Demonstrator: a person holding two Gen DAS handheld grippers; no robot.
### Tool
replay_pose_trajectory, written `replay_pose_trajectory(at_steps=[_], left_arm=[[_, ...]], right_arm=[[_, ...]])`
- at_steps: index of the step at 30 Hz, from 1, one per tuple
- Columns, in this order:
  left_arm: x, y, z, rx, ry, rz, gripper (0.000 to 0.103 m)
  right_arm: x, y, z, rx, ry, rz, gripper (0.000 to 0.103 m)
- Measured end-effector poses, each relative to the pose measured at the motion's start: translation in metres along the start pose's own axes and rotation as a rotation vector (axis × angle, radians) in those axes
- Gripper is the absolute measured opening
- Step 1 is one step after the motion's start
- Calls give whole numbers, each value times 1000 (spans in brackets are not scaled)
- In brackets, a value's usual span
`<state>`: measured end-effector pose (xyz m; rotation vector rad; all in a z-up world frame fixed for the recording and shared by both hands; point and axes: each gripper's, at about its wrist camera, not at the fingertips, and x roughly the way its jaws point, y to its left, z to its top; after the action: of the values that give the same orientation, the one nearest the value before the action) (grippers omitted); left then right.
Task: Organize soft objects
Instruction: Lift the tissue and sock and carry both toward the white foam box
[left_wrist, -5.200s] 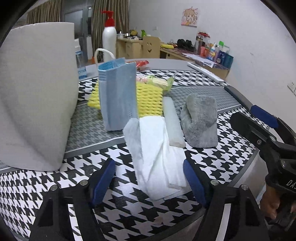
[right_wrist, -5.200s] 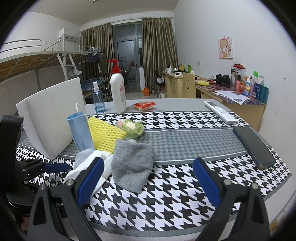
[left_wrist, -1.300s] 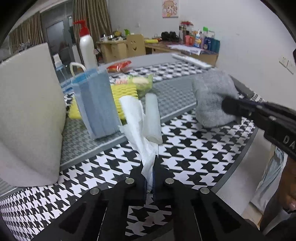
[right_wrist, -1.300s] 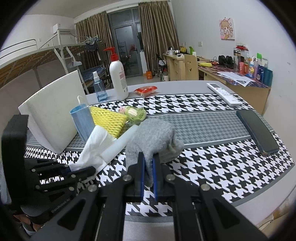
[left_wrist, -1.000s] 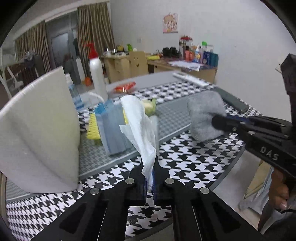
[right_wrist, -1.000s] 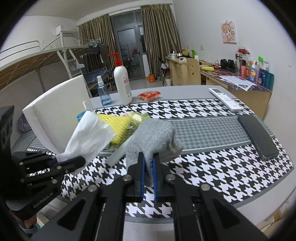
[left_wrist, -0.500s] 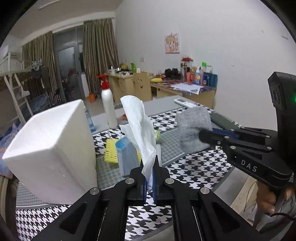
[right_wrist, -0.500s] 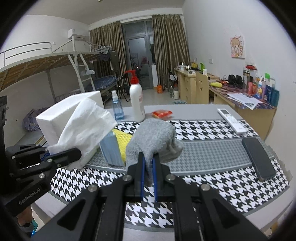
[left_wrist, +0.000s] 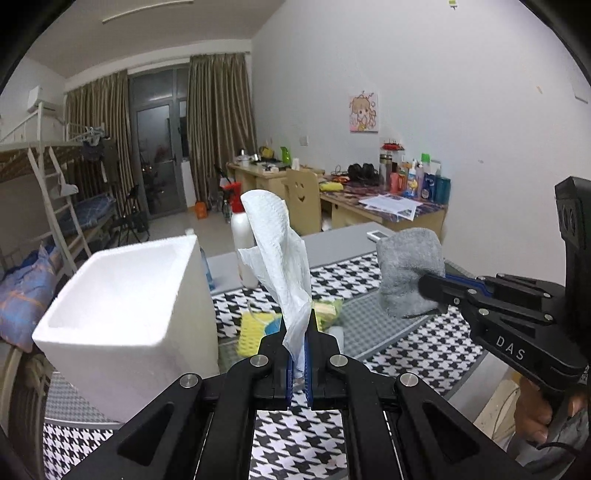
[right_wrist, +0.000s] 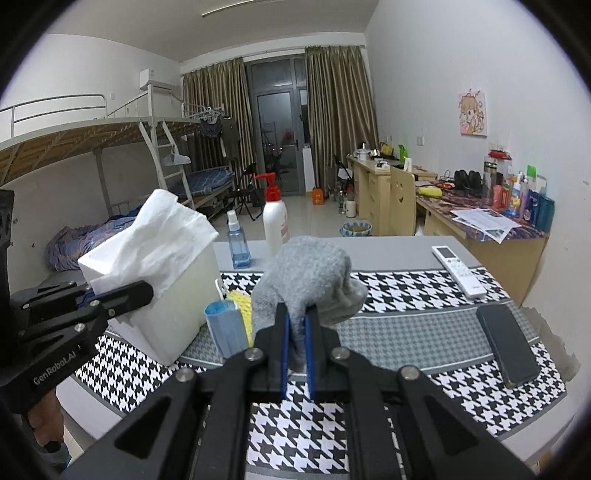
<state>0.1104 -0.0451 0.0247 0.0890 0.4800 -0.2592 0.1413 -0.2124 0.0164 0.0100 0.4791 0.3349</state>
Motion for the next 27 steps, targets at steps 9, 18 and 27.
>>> replay_pose_trajectory(at_steps=[9,18,27], left_arm=[[-2,9,12,-14,-43,19,4],[-8,16,18,-21,-96,49,4],[-12,27,25,-23,-116,96,4]], right_arm=[[0,-2,13,-1,-33,-8,10],[-1,4,21,-18,-62,-2,10],[5,17,29,-42,-72,22,10]])
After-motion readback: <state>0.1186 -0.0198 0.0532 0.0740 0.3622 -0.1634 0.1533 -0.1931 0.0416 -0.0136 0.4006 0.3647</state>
